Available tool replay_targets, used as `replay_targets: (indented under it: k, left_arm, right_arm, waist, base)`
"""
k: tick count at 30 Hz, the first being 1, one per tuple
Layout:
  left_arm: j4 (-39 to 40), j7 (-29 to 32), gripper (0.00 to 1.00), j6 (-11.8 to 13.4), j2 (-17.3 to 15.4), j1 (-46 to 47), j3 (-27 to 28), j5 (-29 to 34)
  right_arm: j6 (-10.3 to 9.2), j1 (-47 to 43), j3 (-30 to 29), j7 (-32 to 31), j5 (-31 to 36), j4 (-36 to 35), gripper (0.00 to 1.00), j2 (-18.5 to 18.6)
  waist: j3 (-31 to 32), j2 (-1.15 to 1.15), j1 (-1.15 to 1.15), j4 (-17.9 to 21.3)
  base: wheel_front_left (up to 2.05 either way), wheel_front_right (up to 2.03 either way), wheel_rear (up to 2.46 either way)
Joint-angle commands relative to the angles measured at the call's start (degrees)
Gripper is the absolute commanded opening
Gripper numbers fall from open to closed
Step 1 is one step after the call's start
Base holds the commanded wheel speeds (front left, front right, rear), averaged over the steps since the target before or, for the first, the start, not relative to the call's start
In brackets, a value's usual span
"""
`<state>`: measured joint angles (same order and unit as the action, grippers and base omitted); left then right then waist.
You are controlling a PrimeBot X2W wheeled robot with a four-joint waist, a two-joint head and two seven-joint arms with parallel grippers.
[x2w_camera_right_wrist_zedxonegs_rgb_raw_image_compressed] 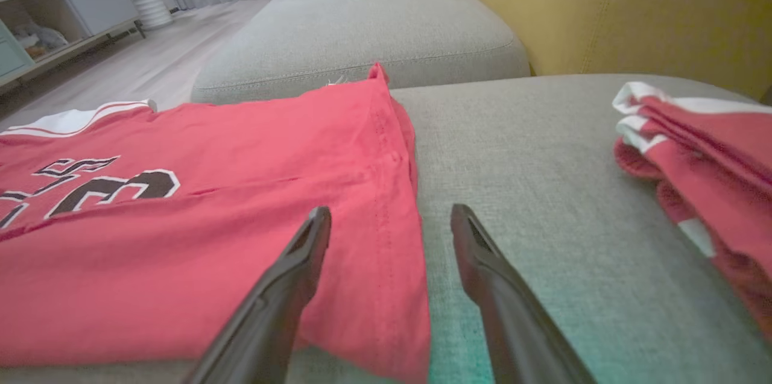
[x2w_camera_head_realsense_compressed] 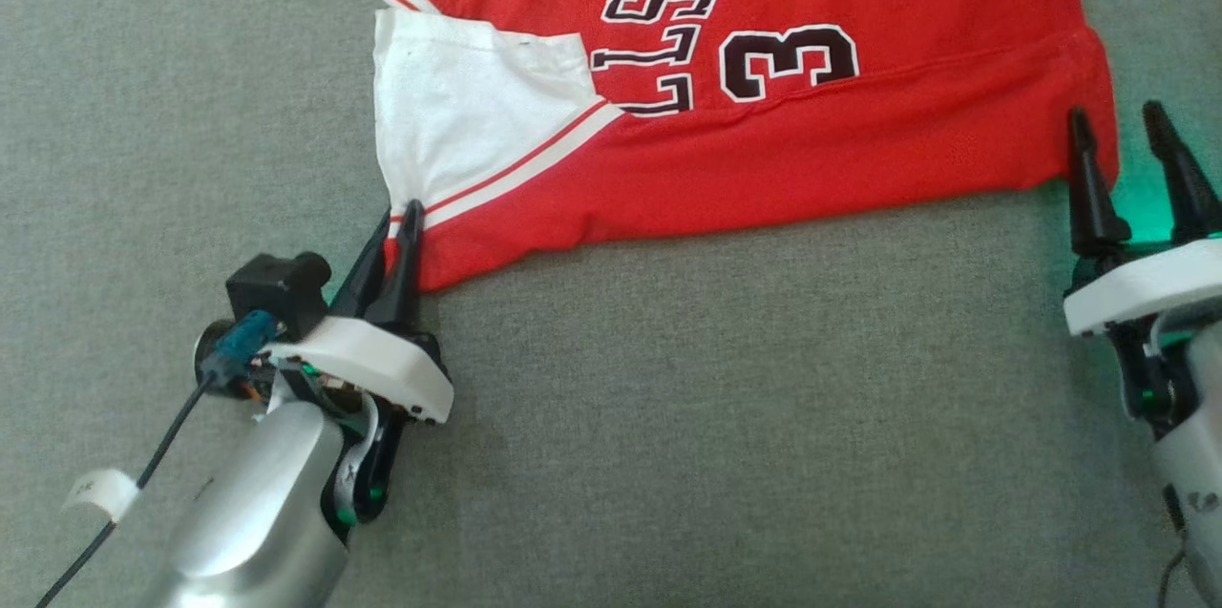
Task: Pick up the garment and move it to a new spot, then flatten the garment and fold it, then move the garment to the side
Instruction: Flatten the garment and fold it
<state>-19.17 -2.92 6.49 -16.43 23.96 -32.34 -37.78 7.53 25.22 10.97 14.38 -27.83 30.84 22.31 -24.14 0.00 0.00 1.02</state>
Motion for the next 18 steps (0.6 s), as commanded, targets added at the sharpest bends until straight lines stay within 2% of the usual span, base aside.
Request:
replay_targets:
  k: [1,8,9,10,11,18]
  left_arm:
    - [0.3,1.2,0.0,-0.1,-1.5,-2.5,0.6,-0.5]
    - [4.4,0.1,0.0,0.8,-3.1,-2.2,0.3,1.4]
    - [4.8,0.2,0.0,0.9,-3.3,-2.1,0.3,1.5]
    - [5.2,0.3,0.0,0.9,-3.6,-2.0,0.3,1.7]
    - [5.5,0.4,0.0,1.0,-3.9,-1.9,0.3,1.9]
    - [6.8,1.5,0.0,1.5,-6.0,-2.0,0.6,2.0]
  right_arm:
    - [-0.04,-1.2,1.0,0.6,-0.8,-0.3,1.0,0.6]
    - [-0.04,0.2,3.5,-0.1,-5.3,5.5,1.0,0.2]
    - [-0.04,0.5,4.2,-0.9,-6.3,6.3,0.86,0.1]
    - [-0.04,0.7,5.0,-1.4,-7.1,6.7,0.4,0.2]
    - [-0.04,1.0,5.8,-1.5,-7.8,6.9,0.0,0.4]
    - [-0.04,-0.4,9.3,-0.8,-11.2,6.8,0.0,4.0]
  waist:
    - [0.2,0.0,0.0,-0.2]
    - [1.3,0.0,0.0,-0.9]
    - [1.4,0.0,0.0,-0.9]
    - [1.6,0.0,0.0,-1.0]
    - [1.8,0.0,0.0,-1.1]
    - [4.0,0.0,0.0,-0.9]
  base:
    - [0.0,0.0,0.0]
    - [0.0,0.0,0.0]
    - [0.0,0.0,0.0]
    - [0.0,0.0,0.0]
    - [0.0,0.0,0.0]
    - [0.0,0.0,0.0]
